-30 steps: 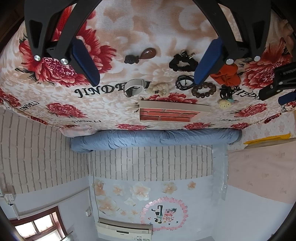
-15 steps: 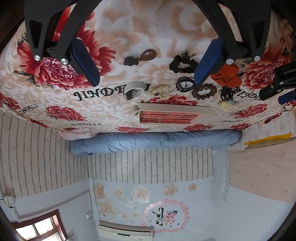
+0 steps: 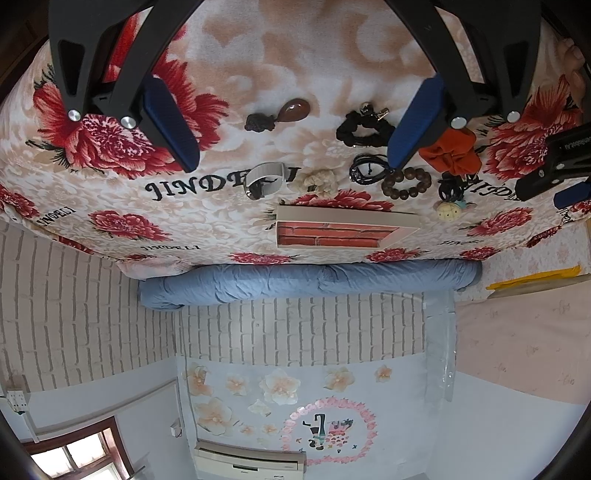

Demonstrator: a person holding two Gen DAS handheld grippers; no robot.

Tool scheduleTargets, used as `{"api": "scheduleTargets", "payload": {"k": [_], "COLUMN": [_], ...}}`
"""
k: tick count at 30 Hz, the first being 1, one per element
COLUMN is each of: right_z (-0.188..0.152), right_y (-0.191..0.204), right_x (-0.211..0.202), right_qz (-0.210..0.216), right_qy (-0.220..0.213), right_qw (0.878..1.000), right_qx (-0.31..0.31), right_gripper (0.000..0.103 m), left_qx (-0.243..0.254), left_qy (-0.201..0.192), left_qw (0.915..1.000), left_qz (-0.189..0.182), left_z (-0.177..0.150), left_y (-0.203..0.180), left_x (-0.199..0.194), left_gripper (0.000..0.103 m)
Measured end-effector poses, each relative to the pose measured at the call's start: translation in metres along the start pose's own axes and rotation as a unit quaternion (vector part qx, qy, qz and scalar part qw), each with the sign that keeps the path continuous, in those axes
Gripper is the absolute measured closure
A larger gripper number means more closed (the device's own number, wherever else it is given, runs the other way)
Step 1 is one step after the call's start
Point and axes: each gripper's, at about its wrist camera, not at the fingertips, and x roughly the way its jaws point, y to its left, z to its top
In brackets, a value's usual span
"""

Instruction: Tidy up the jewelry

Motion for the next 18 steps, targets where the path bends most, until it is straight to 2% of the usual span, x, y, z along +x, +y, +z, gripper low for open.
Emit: {"api": "scheduleTargets", "payload": {"k": [18], "right_z": [-0.0005], "right_y": [0.0008], "right_x": [0.0011], "right_qz": [0.0], "right_qy": [0.0], "right_qw": [1.0], "right_qx": [0.001], "right_gripper": [0.004], "left_qx": [0.003], "left_qy": [0.001], "left_qw": [1.0], "left_qz": [0.0], "left_z": [-0.0028], "left_y": [-0.0027], "left_x": [0.0045], "left_gripper": [0.005]}}
